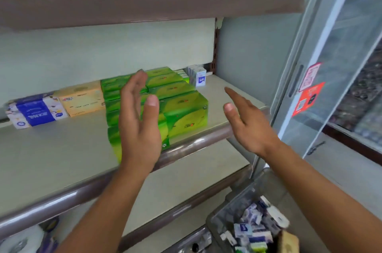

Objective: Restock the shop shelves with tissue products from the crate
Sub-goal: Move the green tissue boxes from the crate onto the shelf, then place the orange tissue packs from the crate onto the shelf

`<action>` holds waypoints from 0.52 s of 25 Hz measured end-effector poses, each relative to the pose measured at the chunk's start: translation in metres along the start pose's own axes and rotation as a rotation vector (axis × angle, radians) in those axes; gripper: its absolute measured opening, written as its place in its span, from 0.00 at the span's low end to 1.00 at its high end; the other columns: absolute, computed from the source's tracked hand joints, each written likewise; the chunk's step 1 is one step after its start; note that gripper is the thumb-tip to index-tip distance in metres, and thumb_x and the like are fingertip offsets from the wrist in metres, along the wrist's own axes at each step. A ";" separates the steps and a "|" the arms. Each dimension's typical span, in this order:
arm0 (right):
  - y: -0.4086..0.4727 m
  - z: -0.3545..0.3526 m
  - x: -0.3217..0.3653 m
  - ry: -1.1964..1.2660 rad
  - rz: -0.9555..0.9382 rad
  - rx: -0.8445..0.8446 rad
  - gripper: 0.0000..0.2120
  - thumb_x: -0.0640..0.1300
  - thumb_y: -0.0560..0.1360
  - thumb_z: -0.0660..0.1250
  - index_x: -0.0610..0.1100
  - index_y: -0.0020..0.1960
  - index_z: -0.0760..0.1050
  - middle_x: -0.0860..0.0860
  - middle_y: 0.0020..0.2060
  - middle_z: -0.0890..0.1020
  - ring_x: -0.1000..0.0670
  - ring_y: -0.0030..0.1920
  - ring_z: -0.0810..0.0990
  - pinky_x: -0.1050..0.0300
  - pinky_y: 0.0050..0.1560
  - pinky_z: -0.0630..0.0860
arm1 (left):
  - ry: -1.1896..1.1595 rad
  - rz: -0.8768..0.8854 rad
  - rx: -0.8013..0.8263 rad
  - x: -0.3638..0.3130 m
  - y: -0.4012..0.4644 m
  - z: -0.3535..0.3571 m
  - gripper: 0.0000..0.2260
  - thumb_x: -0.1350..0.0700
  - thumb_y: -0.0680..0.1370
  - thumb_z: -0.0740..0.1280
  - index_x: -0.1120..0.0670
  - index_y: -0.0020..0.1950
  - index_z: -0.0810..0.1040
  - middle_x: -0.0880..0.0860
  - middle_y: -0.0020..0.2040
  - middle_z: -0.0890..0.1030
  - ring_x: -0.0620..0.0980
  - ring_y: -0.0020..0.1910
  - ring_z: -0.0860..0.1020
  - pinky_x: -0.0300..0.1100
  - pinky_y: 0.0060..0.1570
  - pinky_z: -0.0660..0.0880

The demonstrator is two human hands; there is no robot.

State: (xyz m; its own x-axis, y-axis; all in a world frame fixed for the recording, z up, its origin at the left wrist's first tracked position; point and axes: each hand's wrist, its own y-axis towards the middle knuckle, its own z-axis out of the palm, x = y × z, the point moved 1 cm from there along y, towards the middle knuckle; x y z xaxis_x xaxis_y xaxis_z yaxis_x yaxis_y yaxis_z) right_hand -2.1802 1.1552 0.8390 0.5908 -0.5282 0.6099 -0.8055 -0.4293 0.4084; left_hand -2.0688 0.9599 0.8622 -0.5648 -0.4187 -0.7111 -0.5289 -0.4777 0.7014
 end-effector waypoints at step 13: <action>-0.201 -0.095 -0.155 -0.085 0.577 -0.336 0.30 0.64 0.78 0.47 0.50 0.73 0.63 0.52 0.67 0.74 0.61 0.59 0.69 0.61 0.57 0.65 | -0.232 -0.374 0.824 0.054 -0.149 0.226 0.20 0.39 0.75 0.59 0.39 0.66 0.67 0.50 0.63 0.76 0.39 0.62 0.75 0.27 0.58 0.68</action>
State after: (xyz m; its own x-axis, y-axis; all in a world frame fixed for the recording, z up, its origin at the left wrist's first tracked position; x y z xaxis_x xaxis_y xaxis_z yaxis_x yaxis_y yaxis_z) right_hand -2.1145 1.3926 0.7268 0.0521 -0.6665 0.7436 -0.9557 0.1827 0.2307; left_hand -2.1638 1.1828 0.7303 -0.3324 -0.1406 -0.9326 -0.9342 0.1851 0.3050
